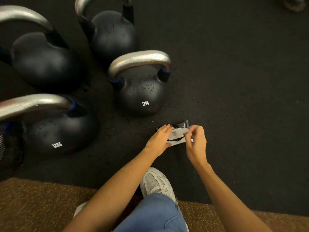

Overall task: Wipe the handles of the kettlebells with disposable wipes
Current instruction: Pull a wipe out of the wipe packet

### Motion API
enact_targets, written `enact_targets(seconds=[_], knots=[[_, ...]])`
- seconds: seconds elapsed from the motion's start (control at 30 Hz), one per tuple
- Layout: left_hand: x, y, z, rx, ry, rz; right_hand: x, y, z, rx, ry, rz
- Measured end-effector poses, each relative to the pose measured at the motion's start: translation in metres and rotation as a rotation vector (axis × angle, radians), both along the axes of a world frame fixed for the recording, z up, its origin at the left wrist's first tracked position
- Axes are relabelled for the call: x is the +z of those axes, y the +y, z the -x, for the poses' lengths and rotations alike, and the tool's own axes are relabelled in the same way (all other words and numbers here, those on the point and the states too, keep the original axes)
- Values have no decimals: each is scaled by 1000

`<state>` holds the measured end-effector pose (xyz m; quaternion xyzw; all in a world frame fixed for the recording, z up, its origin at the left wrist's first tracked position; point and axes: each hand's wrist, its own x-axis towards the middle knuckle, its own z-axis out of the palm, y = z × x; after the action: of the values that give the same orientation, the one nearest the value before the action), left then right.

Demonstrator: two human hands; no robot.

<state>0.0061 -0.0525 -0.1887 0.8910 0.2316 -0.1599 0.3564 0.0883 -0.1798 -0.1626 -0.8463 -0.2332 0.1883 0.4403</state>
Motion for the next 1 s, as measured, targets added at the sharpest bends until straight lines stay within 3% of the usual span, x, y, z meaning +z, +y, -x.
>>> enact_targets(seconds=[0.33,0.47,0.7,1.0], knots=[[-2,-2,1,-141,110,-99,54,-1,0,-320,-97,-206],[9,1,3,-127,139,-7,80,1,-9,-350,-100,-295],[87,34,-16,288,-151,513,131,35,-12,-298,-35,-399],[220,96,15,418,-532,519,224,109,10,-154,3,-565]])
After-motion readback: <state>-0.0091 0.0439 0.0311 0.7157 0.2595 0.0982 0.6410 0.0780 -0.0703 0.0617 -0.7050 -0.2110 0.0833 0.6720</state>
